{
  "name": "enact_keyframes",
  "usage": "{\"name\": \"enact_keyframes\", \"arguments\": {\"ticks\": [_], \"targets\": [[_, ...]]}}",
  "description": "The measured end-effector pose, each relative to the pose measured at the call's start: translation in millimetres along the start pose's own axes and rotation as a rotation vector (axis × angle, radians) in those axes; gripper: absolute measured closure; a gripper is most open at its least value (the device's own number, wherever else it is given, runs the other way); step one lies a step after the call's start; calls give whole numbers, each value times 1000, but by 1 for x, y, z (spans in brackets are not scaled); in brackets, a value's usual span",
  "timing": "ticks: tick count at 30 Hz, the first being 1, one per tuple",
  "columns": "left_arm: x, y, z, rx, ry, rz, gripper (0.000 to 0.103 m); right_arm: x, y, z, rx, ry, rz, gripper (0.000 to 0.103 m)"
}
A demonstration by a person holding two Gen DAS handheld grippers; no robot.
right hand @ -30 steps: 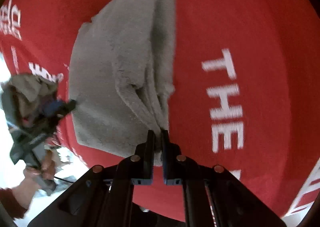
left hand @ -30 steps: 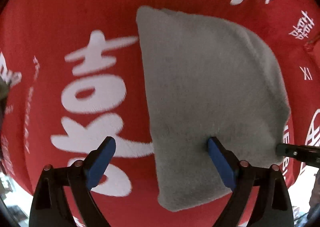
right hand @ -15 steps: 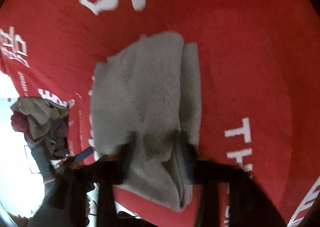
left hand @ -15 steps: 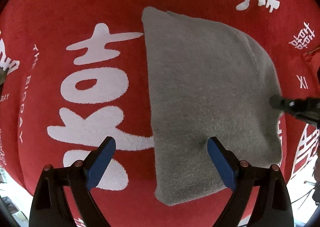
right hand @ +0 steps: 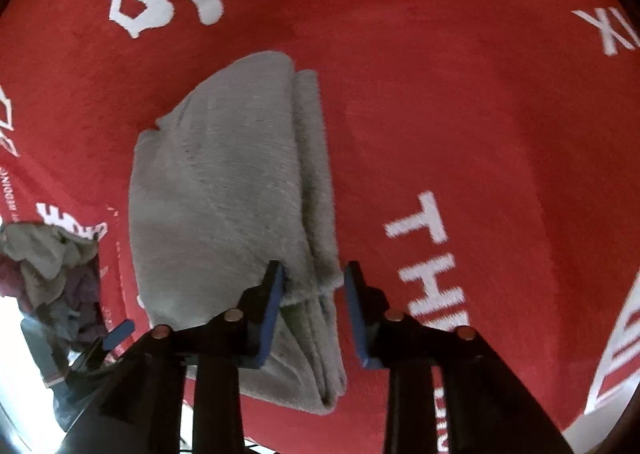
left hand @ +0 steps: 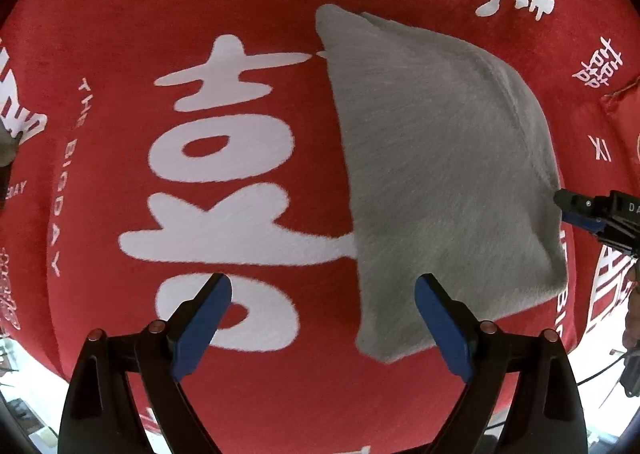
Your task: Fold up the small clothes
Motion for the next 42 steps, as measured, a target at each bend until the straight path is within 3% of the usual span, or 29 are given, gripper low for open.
{"name": "enact_keyframes", "arguments": {"ticks": [4,6,10,12,25,32,35,36,42], "targets": [[7,8,11,-5,-2,0,9,-6,13,12,-7,135,19,62],[11,9,14,-5,-5,-3,9,-9,19,18,-9,156,25,60],[12,15,20,-7,-3,-19,9,-6,45,32,-29,105,-21,59],[11,17,24,-9,-3,-32,9,3,54,32,-25,78,-31,53],[15,26,25,-2,-24,-71,9,42,109,33,25,-18,38,45],[8,19,12,31,-55,-61,9,44,102,24,59,-27,52,44],[2,10,11,25,-52,-39,9,37,88,25,77,-27,58,44],[0,6,10,31,-54,-30,0,36,84,26,79,-28,59,44],[-12,-13,5,44,-59,17,0,27,49,32,84,-38,85,38]]}}
Point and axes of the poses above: each gripper's, at about its wrist camera, not at the fingertips, and z roughly against the way its jaws point, x to its left, y to its underside, the point moved 3 cm from there along -z, roughly the way its jaws point, and after that the axes turned 2 degrees about y, right-handed, at the moved point
